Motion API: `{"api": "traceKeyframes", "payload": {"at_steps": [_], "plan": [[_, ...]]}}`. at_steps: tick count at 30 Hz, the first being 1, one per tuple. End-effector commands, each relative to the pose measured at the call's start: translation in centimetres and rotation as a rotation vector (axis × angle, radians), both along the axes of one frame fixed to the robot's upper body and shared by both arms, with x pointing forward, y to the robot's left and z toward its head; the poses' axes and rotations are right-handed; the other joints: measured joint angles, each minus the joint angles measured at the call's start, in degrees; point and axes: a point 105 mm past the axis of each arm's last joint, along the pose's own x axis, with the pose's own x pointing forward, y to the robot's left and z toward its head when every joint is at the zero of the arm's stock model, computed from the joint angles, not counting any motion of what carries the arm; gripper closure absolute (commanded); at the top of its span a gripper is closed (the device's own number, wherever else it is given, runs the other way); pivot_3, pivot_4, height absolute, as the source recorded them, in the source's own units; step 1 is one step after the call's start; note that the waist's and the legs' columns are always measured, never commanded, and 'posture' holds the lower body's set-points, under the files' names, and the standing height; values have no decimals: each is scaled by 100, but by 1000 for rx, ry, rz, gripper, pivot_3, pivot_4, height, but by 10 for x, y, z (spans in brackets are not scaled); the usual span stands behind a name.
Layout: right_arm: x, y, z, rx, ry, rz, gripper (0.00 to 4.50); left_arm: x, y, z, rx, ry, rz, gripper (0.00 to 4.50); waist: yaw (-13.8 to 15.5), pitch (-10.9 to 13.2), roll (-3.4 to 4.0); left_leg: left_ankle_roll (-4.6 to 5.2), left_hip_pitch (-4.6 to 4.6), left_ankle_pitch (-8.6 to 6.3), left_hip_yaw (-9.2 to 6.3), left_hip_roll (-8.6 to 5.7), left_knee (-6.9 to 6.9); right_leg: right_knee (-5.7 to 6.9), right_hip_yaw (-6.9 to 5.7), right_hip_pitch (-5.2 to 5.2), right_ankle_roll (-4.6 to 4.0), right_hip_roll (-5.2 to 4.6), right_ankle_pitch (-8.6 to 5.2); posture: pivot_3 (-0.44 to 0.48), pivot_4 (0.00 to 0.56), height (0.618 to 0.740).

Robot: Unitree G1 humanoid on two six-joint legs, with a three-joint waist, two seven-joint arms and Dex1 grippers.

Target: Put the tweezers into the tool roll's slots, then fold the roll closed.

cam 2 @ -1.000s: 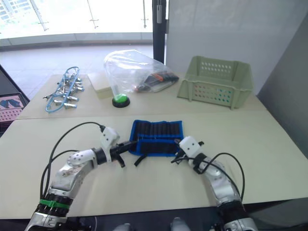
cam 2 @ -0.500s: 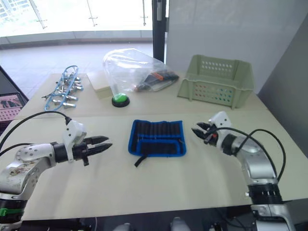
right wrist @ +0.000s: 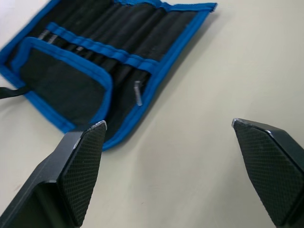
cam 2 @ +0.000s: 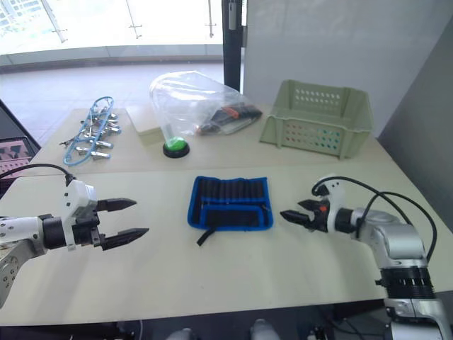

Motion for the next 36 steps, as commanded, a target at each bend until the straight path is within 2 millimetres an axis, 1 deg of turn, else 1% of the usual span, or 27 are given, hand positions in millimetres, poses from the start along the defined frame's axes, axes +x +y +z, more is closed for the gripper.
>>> {"api": "traceKeyframes", "payload": {"at_steps": [1,3,6,8,12,16,19,20,22,25,27,28,29,30,33,36], "plan": [[5,14,1,42,84,12,0,-4,-1,7,-10,-45,23,21,-3,1,2,0,-2,0,0,0,0,1,0,-2,0,0,0,0,150,740],[4,20,-3,71,156,27,0,-4,-1,7,-19,-56,40,21,-9,1,2,0,-2,0,0,1,0,2,1,-4,-1,1,1,0,150,740],[0,35,2,143,193,84,0,-6,-4,8,-32,-66,56,21,0,1,2,0,-4,0,-1,1,-2,2,-1,-6,-1,1,1,0,150,740],[-2,42,0,168,232,96,0,-8,-7,4,-36,-63,66,21,0,1,2,0,-7,0,-2,1,-2,0,-1,-7,-1,0,1,0,150,740],[2,42,-9,155,270,55,0,-9,-8,1,-36,-61,74,21,0,1,1,0,-7,0,-1,1,-1,0,-1,-7,-1,0,1,0,150,740],[2,47,-9,195,298,54,0,-9,-7,0,-28,-61,83,21,-17,0,0,0,-2,0,0,2,-1,2,0,-5,-2,2,1,0,150,740],[3,48,-8,232,302,45,813,-9,-7,0,-25,-61,86,0,-21,0,1,0,-1,0,0,3,-1,3,0,-4,-2,5,1,0,150,740],[3,46,-8,235,301,38,1099,-9,-6,-1,-24,-60,86,0,-20,0,1,0,-1,0,0,3,-2,3,0,-5,-2,4,1,0,150,740],[2,39,-12,211,296,24,1854,-9,-6,-2,-18,-57,91,0,-13,1,1,0,-3,0,0,2,-2,2,0,-7,-2,4,1,0,150,740],[2,30,-13,241,301,-5,2836,-6,-1,-7,8,-56,124,0,-7,0,1,0,-5,0,0,1,-2,1,0,-7,-2,2,1,0,150,740],[1,28,-15,244,298,-7,3573,-6,-1,-9,7,-52,126,0,2,1,1,0,-7,0,0,0,-2,0,-1,-7,-2,1,1,0,150,740],[1,28,-15,250,298,-7,3841,-6,-2,-10,8,-50,125,0,1,1,1,0,-7,0,1,0,-2,0,0,-8,-2,1,1,0,150,740],[1,28,-15,252,296,-6,4264,-6,-2,-11,14,-50,124,0,0,1,1,0,-7,0,1,0,-2,0,0,-8,-2,1,1,0,150,740],[1,28,-14,252,292,-4,4479,-5,-1,-12,21,-49,127,0,0,1,1,0,-7,0,1,0,-2,0,0,-8,-2,1,1,0,150,740],[0,30,-6,265,248,19,4479,-2,1,-15,42,-55,150,0,0,1,1,0,-5,0,1,0,-1,0,0,-6,-2,1,1,0,150,740],[0,32,4,290,212,44,4479,-2,-2,-18,35,-52,147,0,0,1,2,0,-6,0,1,1,-1,0,0,-7,-2,2,1,0,150,740]]}}
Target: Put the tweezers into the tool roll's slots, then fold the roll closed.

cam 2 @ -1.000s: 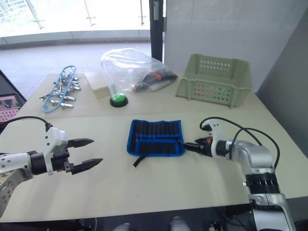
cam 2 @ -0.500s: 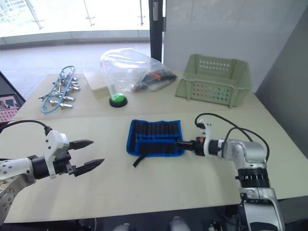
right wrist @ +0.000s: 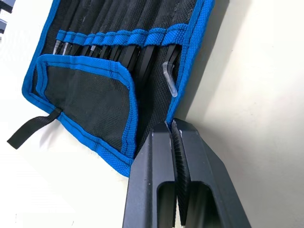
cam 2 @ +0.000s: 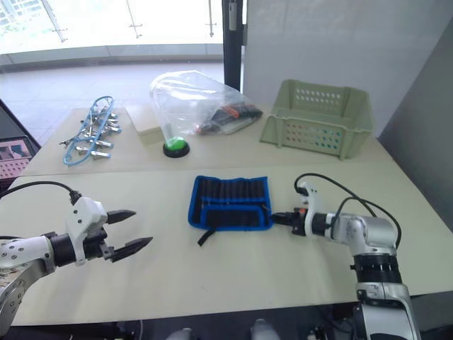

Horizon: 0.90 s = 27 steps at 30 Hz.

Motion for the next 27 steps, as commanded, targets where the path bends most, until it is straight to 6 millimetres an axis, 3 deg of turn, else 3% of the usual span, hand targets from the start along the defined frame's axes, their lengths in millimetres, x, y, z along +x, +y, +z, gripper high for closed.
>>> {"api": "traceKeyframes", "payload": {"at_steps": [1,8,15,19,27], "plan": [[2,2,28,51,-106,28,4479,1,-4,5,6,-43,-9,0,0,0,1,0,-1,0,0,0,0,0,0,-1,0,0,0,0,150,740],[5,7,54,-9,-204,62,4479,2,-6,2,-1,-38,-13,0,-6,0,2,-1,-36,0,2,-1,4,10,4,-44,0,-1,1,0,150,740],[7,35,68,-41,-231,135,4479,4,-10,1,-6,-38,-23,0,0,0,2,-2,-69,2,0,0,7,13,0,-78,-4,-1,4,0,150,740],[3,62,58,-46,-191,190,4479,5,-13,-1,-9,-37,-30,0,-11,0,2,-2,-70,2,0,0,7,13,2,-79,-3,-2,4,0,150,740],[6,91,23,-41,-110,166,4479,10,-11,1,3,-60,-17,0,-9,-1,2,-3,-71,2,-3,-1,7,15,-1,-81,-4,-3,4,0,150,740]]}}
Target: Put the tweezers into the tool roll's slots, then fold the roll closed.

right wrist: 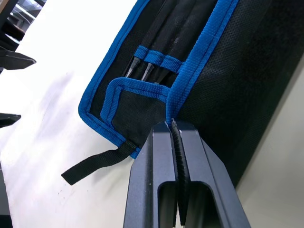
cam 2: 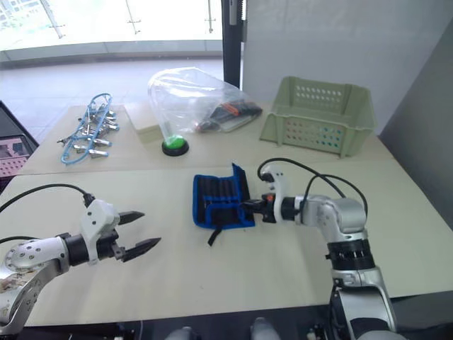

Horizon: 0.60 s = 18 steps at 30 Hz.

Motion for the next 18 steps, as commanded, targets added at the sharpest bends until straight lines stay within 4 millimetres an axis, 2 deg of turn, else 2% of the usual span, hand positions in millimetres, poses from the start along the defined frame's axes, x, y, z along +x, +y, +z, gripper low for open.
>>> {"api": "traceKeyframes", "payload": {"at_steps": [1,6,9,11,15,18], "plan": [[0,8,-15,-25,15,-18,4479,1,-1,10,11,-52,-9,0,-7,0,0,0,0,0,0,0,-1,1,0,-1,0,0,0,0,150,740],[-1,5,-36,-36,100,-47,4479,1,1,8,25,-60,5,0,-4,-1,1,0,0,0,1,0,-3,0,0,-2,0,-1,0,0,150,740],[-2,4,-38,-28,109,-42,3695,1,1,8,21,-61,4,0,-4,-1,1,0,1,0,0,0,-2,0,-1,0,0,-1,0,0,150,740],[-3,4,-32,-15,85,-8,2975,2,0,9,20,-59,-3,0,-3,-2,1,0,2,0,0,-1,-1,1,-1,2,0,-1,0,0,150,740],[-6,5,-5,78,-5,63,1560,3,-1,9,16,-56,-12,0,14,-1,1,0,3,0,-1,-3,4,1,-3,6,1,-1,0,0,150,740],[-8,-4,14,112,-147,93,603,3,-2,10,9,-54,-17,0,19,-1,1,0,1,0,-1,-3,3,1,-3,5,1,-2,1,0,150,740]]}}
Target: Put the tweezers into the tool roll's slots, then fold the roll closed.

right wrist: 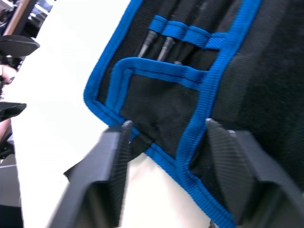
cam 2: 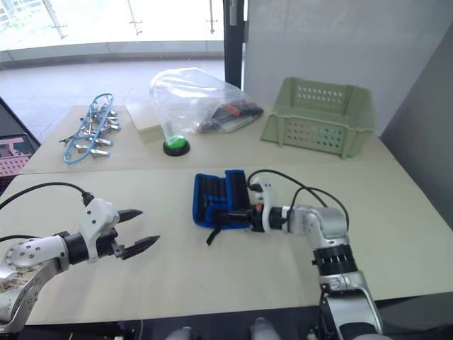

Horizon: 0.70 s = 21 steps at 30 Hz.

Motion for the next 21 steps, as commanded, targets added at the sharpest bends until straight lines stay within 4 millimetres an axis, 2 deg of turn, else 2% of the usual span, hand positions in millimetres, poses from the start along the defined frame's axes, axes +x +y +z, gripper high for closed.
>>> {"api": "traceKeyframes", "payload": {"at_steps": [1,5,8,12,15,20,21], "plan": [[0,-16,30,54,-209,9,603,1,-2,7,-11,-26,-19,0,8,0,0,0,-1,0,-1,0,0,-1,-1,0,0,0,0,0,150,740],[7,-33,50,70,-471,-20,603,0,-5,6,-28,-14,-25,0,-10,0,0,0,-2,0,0,0,-1,-2,-1,-1,0,-1,0,0,150,740],[10,-39,44,50,-490,25,603,0,-8,5,-63,3,-28,0,-34,0,0,0,1,0,2,3,-1,1,0,-1,0,2,0,0,150,740],[20,-45,25,-53,-560,32,1718,0,-14,1,-80,23,-37,0,-22,0,0,0,2,0,2,3,-1,1,1,-1,0,1,0,0,150,740],[21,-45,11,-134,-595,70,2777,-2,-17,-2,-80,33,-41,0,-20,0,0,0,0,0,3,2,-1,1,2,-3,0,0,0,0,150,740],[21,-37,-5,-159,-630,108,4466,-3,-21,-2,-121,51,-38,0,-19,0,0,0,1,0,2,3,-1,1,2,-2,-1,0,1,0,150,740],[20,-36,-8,-174,-634,120,4494,-3,-23,-3,-136,58,-37,0,-19,0,0,0,1,0,2,3,-1,2,2,-2,-1,-1,1,0,150,740]]}}
